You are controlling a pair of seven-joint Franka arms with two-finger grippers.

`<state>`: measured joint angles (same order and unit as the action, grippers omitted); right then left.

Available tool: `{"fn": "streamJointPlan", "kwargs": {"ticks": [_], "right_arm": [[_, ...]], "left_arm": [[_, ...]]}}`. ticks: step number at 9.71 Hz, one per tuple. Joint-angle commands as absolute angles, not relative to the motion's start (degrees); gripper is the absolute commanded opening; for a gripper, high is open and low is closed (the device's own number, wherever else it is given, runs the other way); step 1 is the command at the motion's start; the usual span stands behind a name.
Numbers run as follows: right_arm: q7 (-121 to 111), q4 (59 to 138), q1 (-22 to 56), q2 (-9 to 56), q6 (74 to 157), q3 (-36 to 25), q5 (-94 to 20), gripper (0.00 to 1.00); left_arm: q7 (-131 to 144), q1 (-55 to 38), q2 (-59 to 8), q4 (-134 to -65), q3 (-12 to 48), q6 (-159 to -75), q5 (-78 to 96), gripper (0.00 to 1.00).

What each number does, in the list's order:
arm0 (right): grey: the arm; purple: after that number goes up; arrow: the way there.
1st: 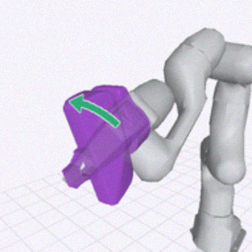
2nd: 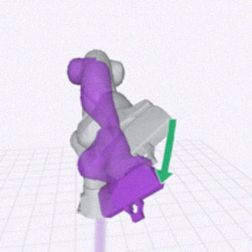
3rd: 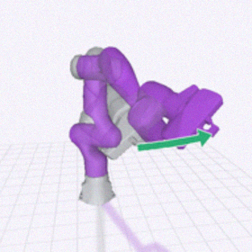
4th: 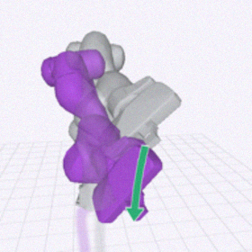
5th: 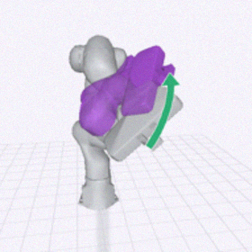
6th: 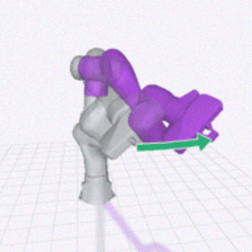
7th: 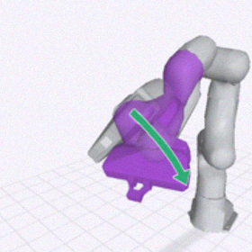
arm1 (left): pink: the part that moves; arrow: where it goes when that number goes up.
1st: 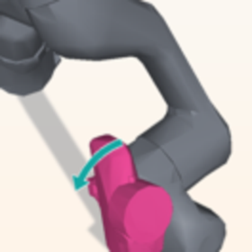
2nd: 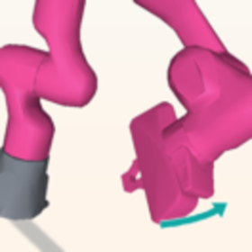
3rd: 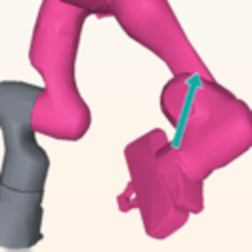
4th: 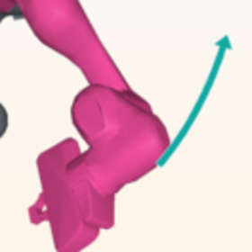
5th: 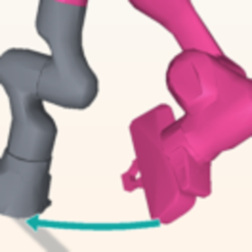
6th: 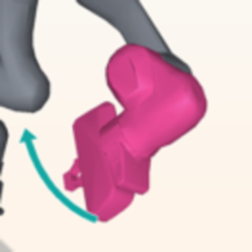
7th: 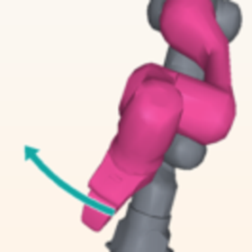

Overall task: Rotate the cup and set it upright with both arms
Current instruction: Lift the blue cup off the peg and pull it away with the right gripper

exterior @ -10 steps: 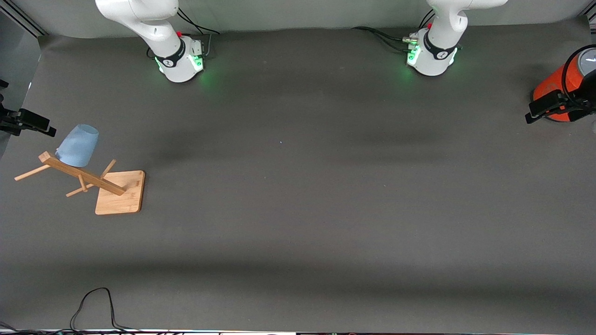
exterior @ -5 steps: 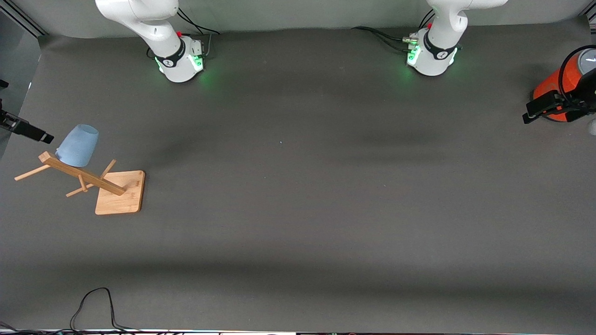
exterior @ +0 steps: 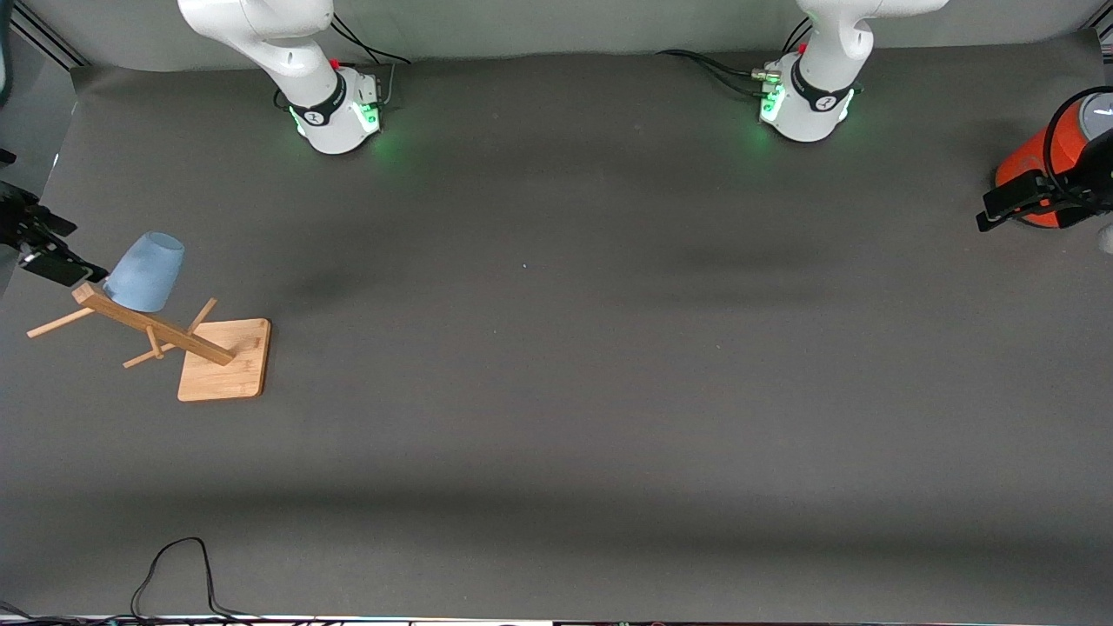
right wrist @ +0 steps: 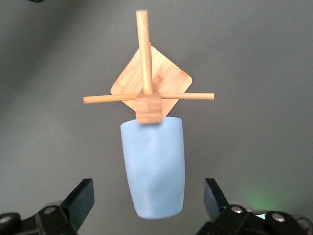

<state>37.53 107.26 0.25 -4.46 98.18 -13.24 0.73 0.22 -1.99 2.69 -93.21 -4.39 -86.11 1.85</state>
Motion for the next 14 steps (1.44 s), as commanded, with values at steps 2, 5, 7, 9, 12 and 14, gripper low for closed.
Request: {"fn": "streamJointPlan", "kwargs": {"ticks": [2, 5, 7, 9, 12, 14], "right_arm": [[38.32, 118.01, 0.44, -6.76, 108.60, -14.49, 0.26, 1.00], [38.14, 121.28, 0.44, -6.15, 113.36, -14.59, -1.23, 1.00], [38.14, 121.55, 0.53, -5.71, 113.82, -14.59, -1.49, 1.00], [38.32, 121.55, 0.53, -5.36, 113.99, -14.59, -1.58, 0.88], [38.14, 121.47, 0.88, -5.36, 113.82, -14.59, -2.11, 0.55], [38.14, 120.85, 1.23, -6.06, 113.03, -13.98, -2.11, 0.55]], "left_arm": [[0.62, -1.93, 2.99, -93.43, -4.39, -85.96, 1.58, 1.00], [0.62, -2.11, 2.99, -93.43, -4.31, -85.61, 1.58, 1.00], [0.70, -2.20, 3.08, -93.43, -4.31, -85.52, 1.58, 1.00], [0.70, -2.20, 3.08, -93.43, -4.31, -85.43, 1.58, 1.00], [0.62, -2.11, 2.99, -93.43, -4.31, -85.61, 1.58, 1.00], [0.62, -2.02, 3.08, -93.43, -4.31, -85.61, 1.58, 1.00]]}}
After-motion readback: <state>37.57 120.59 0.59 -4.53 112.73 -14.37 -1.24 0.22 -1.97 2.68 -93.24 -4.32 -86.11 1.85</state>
